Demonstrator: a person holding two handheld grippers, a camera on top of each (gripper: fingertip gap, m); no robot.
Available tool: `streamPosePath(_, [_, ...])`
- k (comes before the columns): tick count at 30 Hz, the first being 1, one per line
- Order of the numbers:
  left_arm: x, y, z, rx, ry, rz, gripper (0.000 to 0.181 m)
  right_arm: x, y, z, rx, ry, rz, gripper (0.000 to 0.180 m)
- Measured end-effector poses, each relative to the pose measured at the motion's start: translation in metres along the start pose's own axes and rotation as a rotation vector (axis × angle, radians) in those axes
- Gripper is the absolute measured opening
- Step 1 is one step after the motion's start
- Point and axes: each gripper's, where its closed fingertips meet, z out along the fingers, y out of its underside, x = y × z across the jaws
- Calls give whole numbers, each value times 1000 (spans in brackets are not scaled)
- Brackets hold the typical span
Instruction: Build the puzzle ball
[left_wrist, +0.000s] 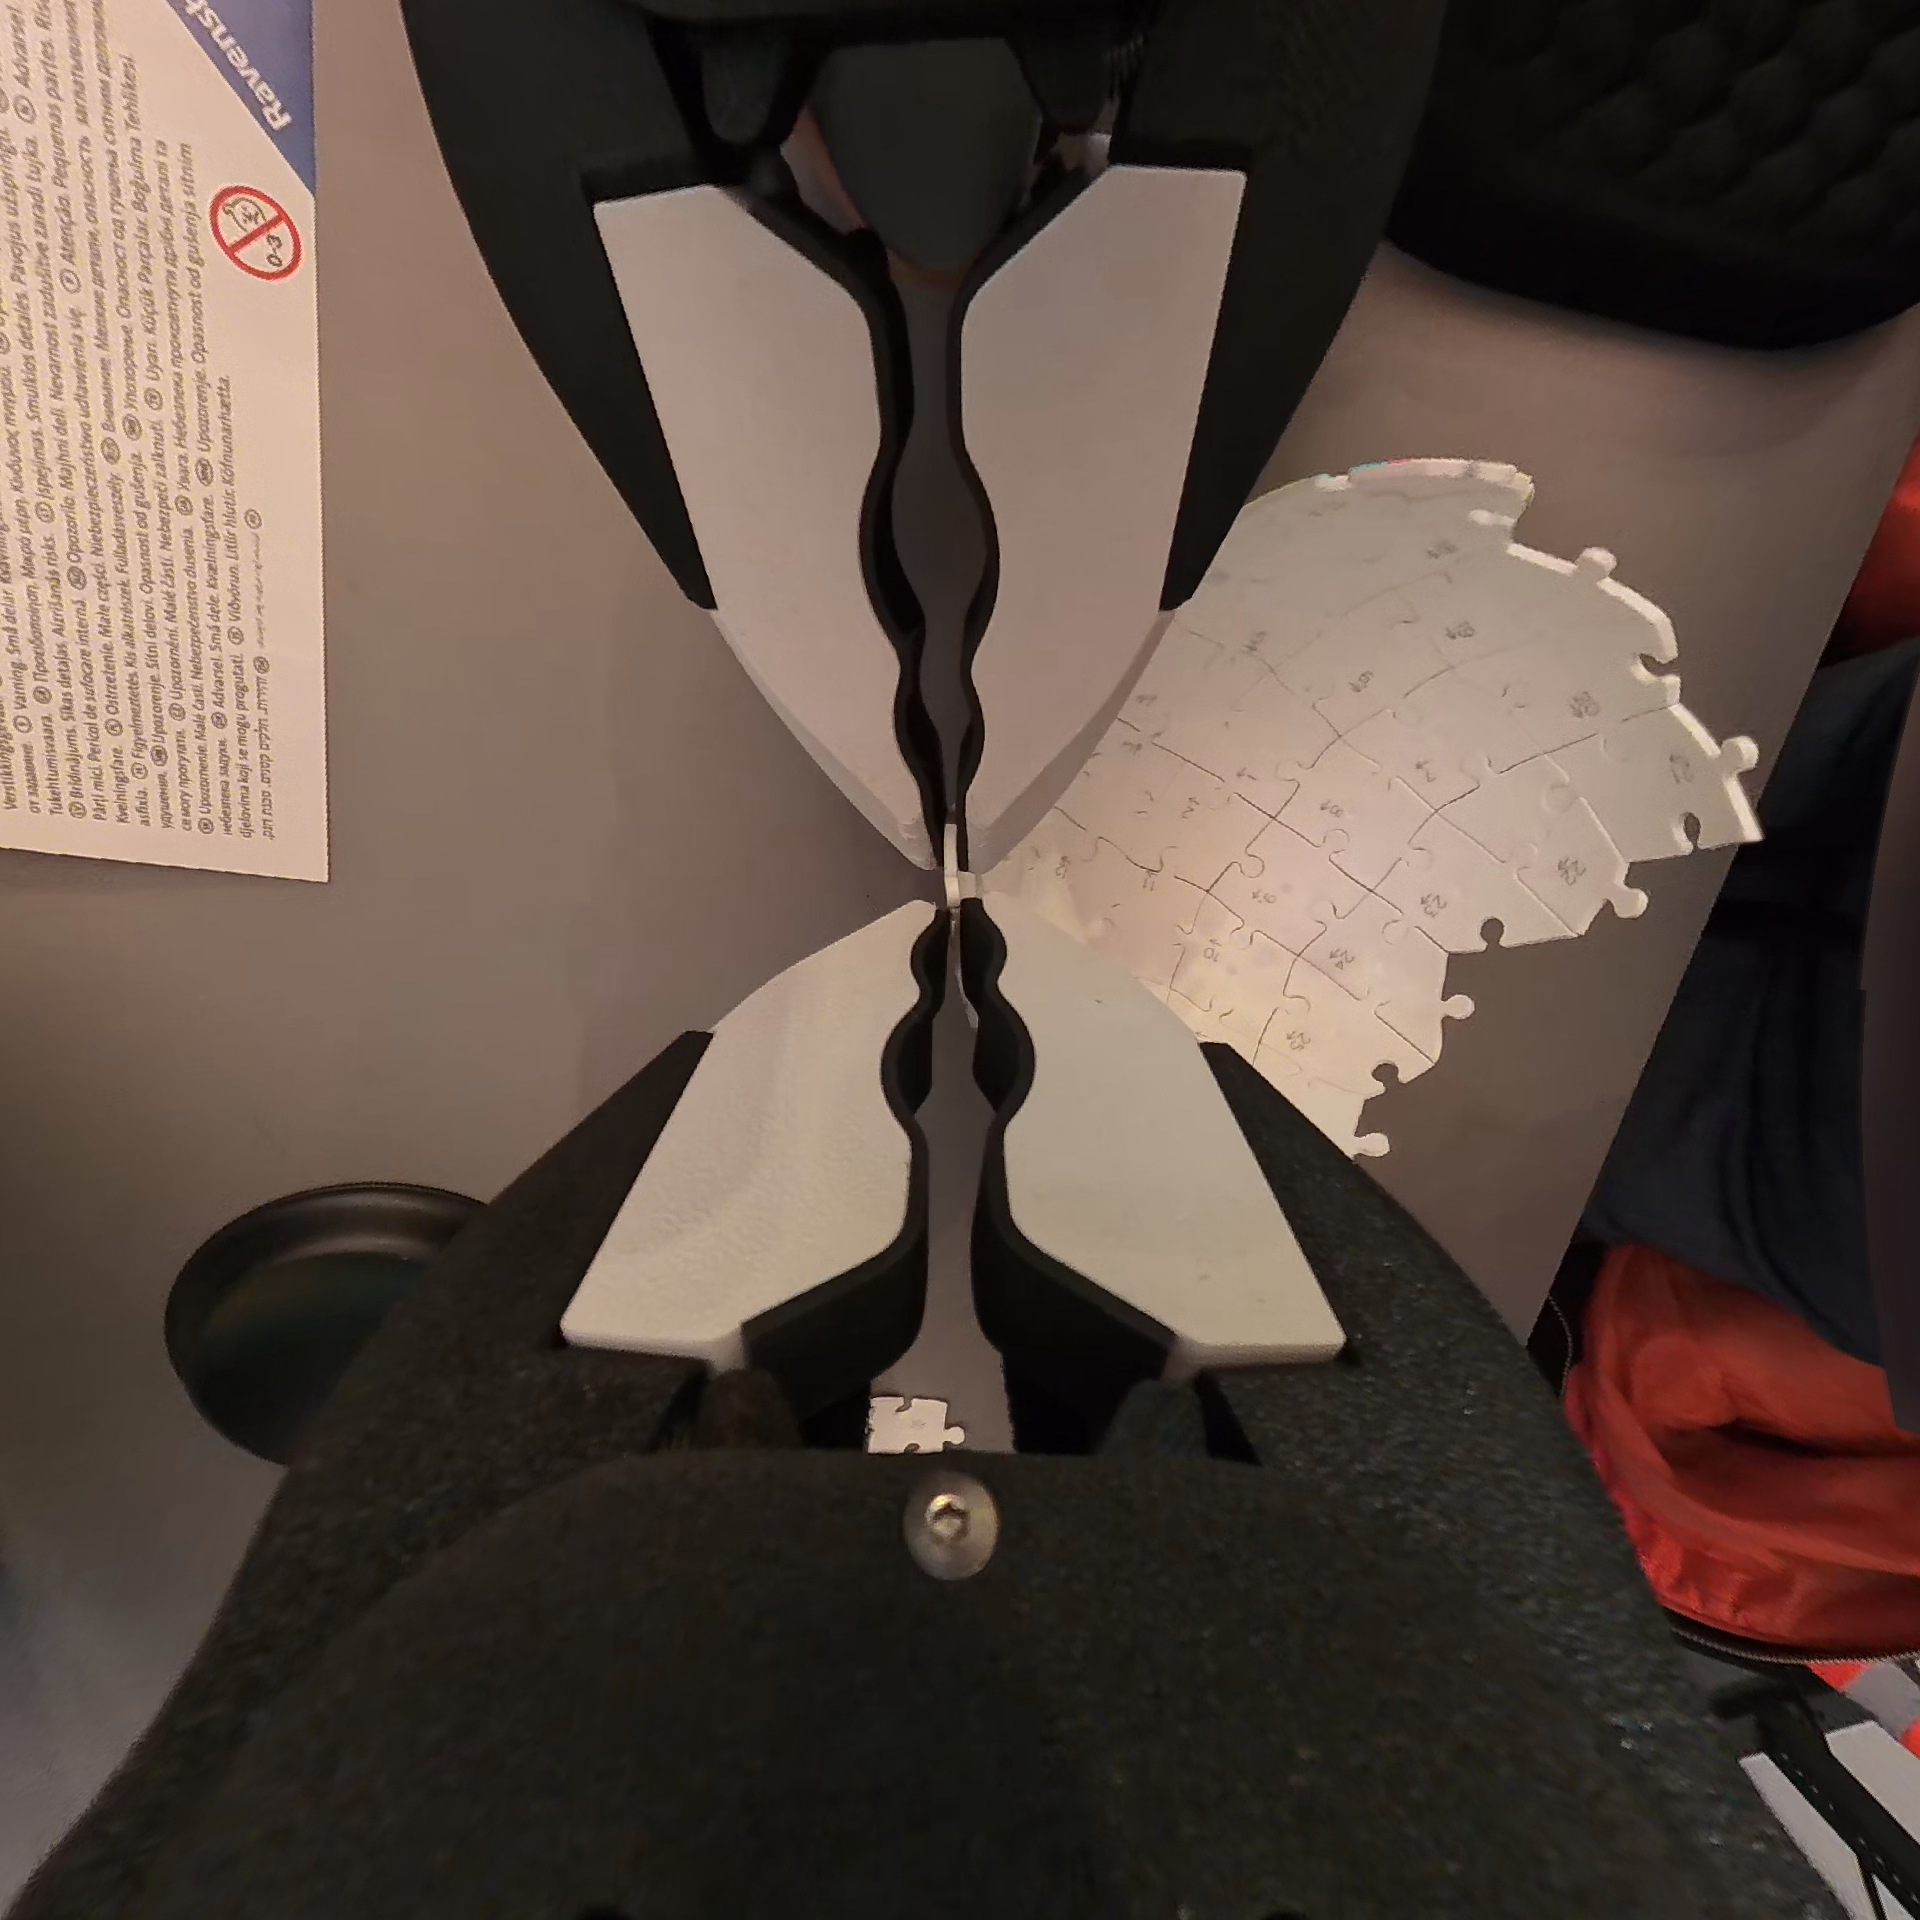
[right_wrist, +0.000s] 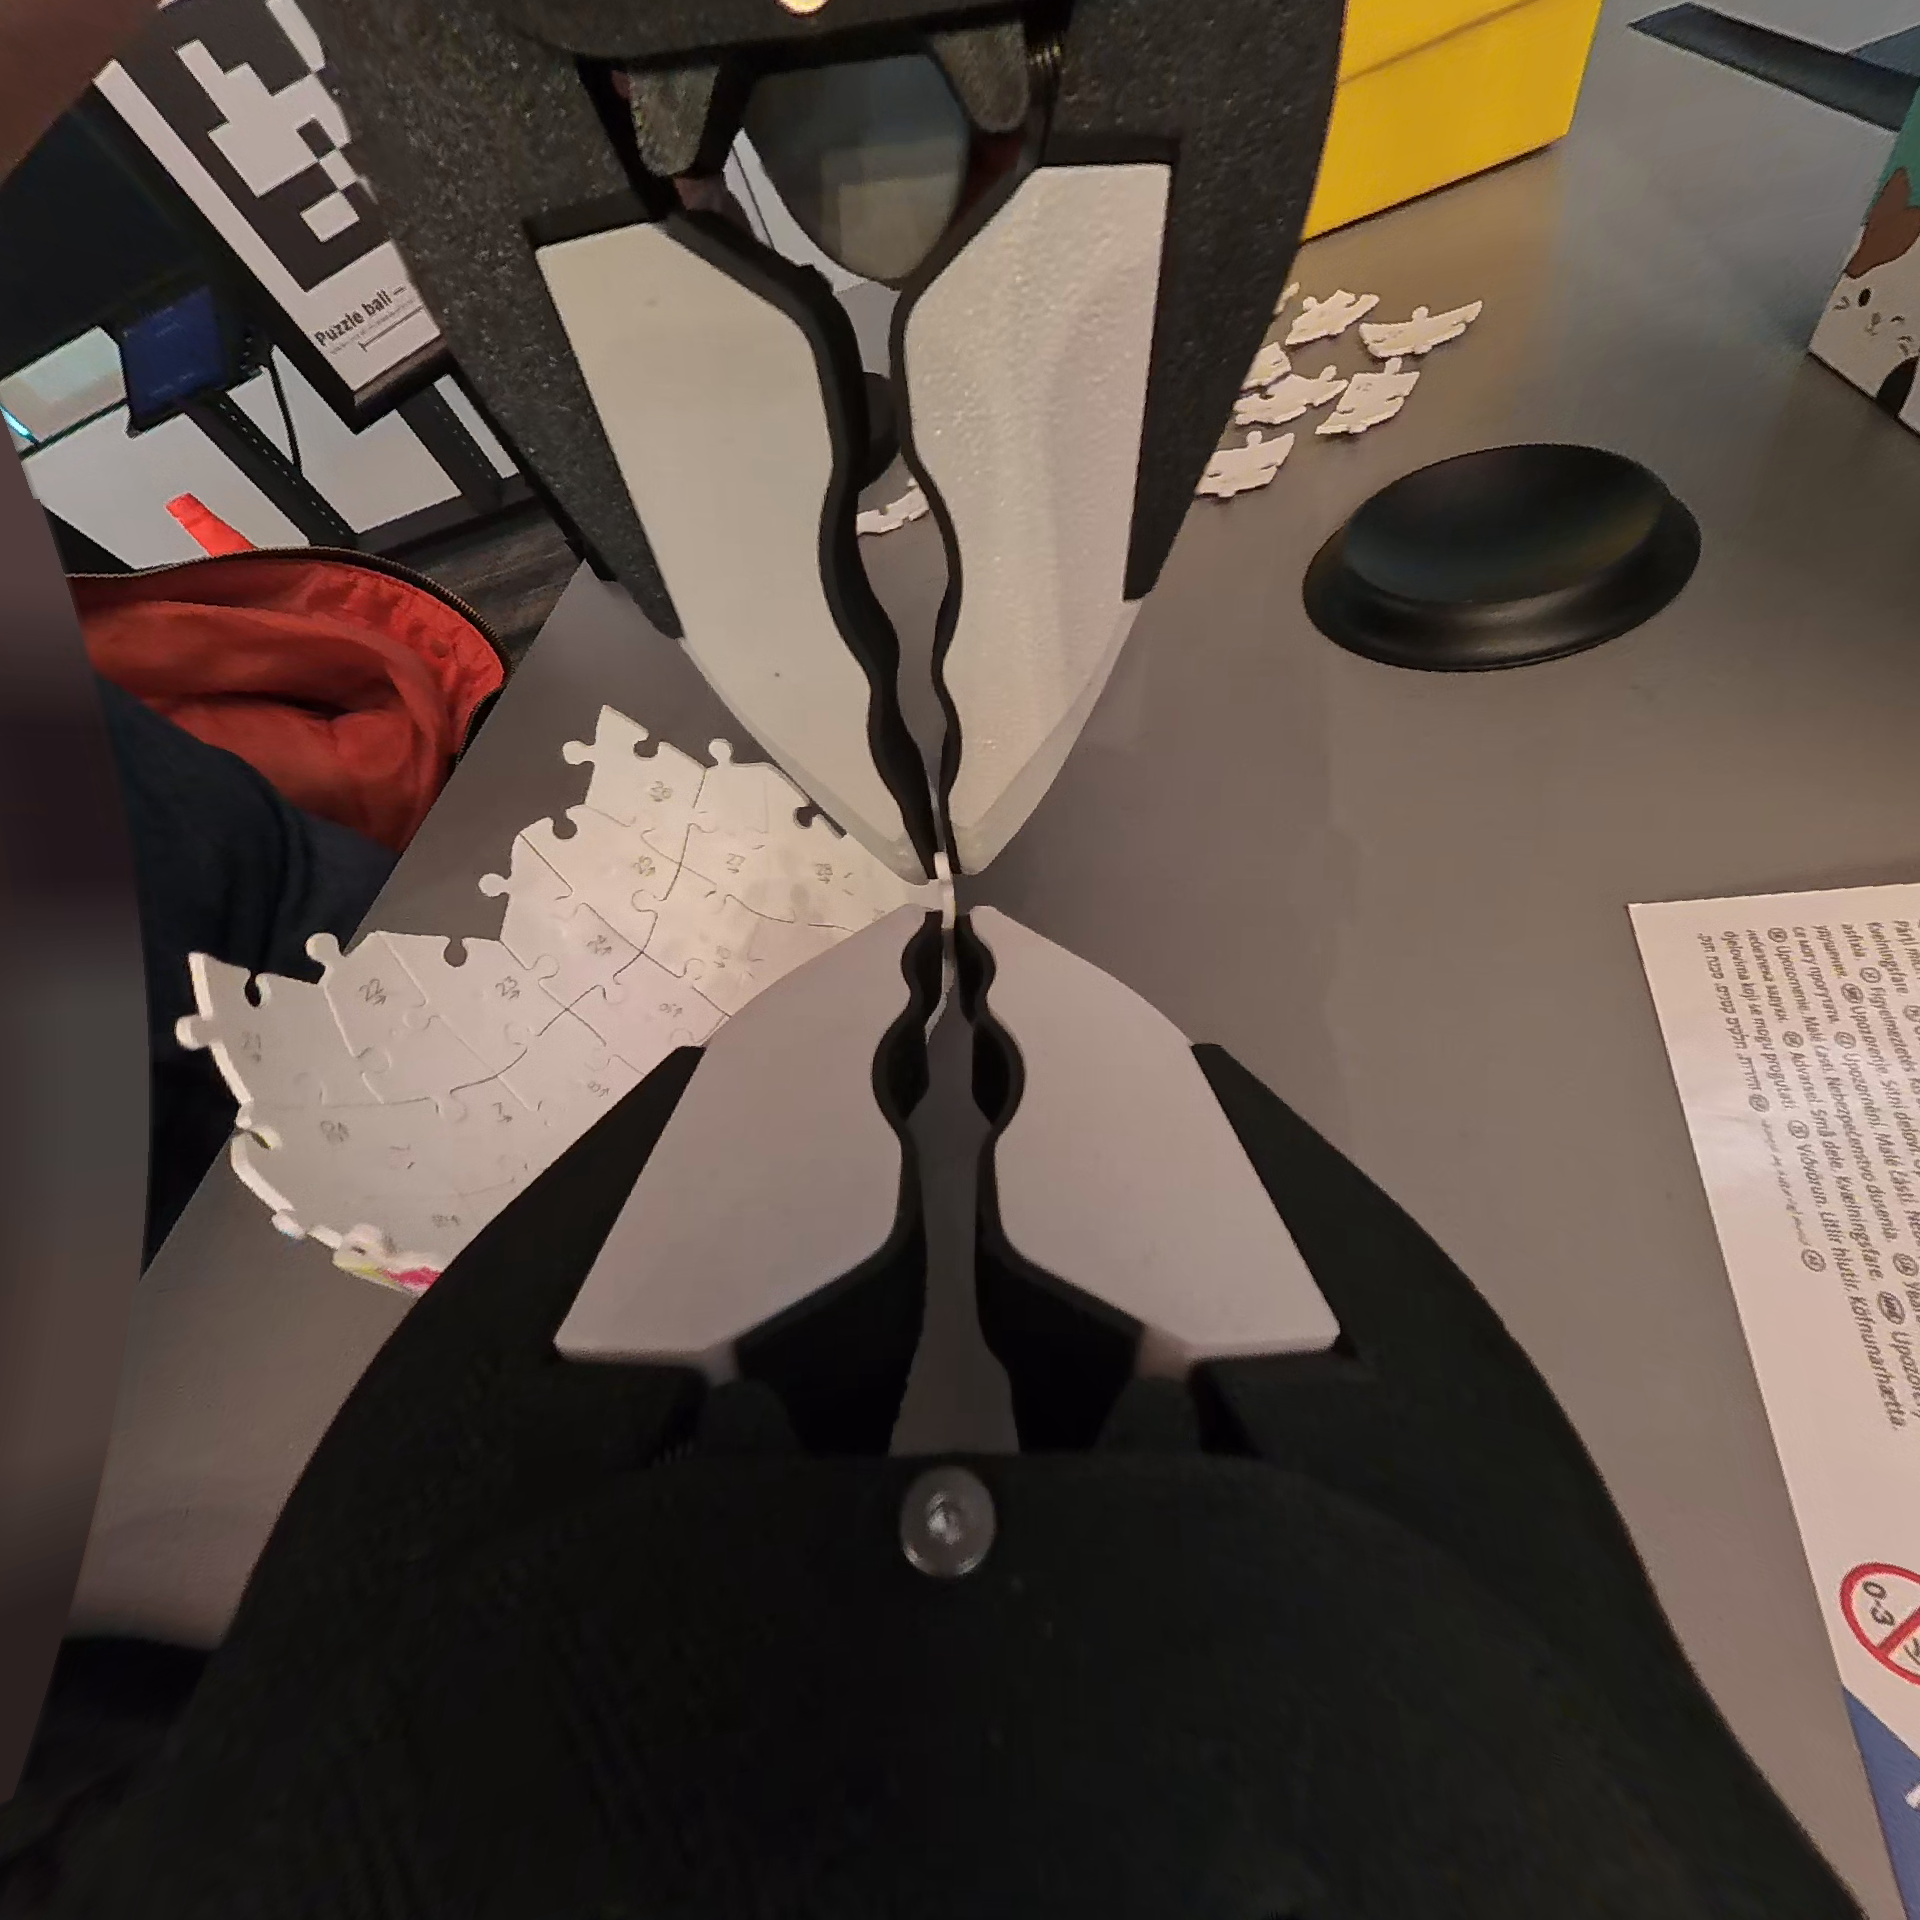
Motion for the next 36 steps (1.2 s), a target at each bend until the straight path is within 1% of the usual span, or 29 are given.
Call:
streamPosePath(4, [1,-2,-1,3,0,10,2,2,-3,-1,20,11,7,10])
streamPosePath(6, [1,-2,0,-1,-4,14,2,-1,-2,0,14,-2,3,4])
streamPosePath(9, [2,0,1,-12,-2,21,2,-2,-1,2,-6,11,-30,3])
streamPosePath(19, [6,1,2,-25,29,38,2,-4,-1,5,-10,-2,-10,3])
streamPosePath(29, [5,3,2,-14,61,55,2,-5,-1,6,-13,15,-83,3])
streamPosePath(32, [2,3,-1,5,85,11,3,-6,-2,6,-6,20,-101,3])
streamPosePath(36, [-1,2,-6,34,111,-21,8,-6,-2,6,-8,23,-111,3])
